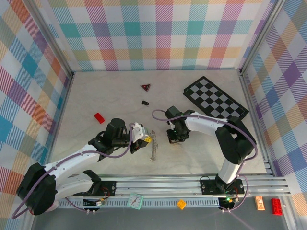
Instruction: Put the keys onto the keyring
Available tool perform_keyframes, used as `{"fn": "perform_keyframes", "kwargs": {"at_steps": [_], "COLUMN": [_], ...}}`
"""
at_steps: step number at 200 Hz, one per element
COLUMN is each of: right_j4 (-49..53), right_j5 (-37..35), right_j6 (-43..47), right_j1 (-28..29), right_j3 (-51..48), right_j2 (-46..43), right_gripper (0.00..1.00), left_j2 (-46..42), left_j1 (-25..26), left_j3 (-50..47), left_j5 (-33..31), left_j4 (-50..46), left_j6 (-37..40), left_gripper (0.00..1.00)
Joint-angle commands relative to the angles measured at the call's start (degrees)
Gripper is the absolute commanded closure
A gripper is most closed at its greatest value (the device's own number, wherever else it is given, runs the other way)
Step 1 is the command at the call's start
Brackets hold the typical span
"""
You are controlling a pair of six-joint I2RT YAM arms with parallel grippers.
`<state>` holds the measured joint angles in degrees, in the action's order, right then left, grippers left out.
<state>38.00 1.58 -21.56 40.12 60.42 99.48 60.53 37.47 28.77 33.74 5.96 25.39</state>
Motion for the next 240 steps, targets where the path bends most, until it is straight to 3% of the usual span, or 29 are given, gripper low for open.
{"fn": "perform_keyframes", "kwargs": {"at_steps": [1,43,78,240], "right_j4": [0.65,1.51,1.55,3.22], "right_j5": [-0.13,-2.31,-2.64,-1.85], "right_j6": [1.27,1.56,1.6,2.06], "right_j1": [-0.02,-0.01,0.01,0.02], "right_j3": [0.78,2.14,2.53,3.38], "right_j2": [1.23,1.73,1.5,2.56], "right_gripper": [0.98,0.86,0.83,0.94], "left_j2": [-0.18,-0.55,-0.28,-0.44], "left_j1": [0.76,0.76,0.76,0.76], "left_j3": [1.28,1.2,1.28,1.28], "left_j5": [0.37,0.28,0.37,0.37], "left_j4": [0.11,-0.14,-0.14,-0.42], "left_j6": [1.16,1.16,1.12,1.16], "left_gripper": [1.0,1.0,1.0,1.0]}}
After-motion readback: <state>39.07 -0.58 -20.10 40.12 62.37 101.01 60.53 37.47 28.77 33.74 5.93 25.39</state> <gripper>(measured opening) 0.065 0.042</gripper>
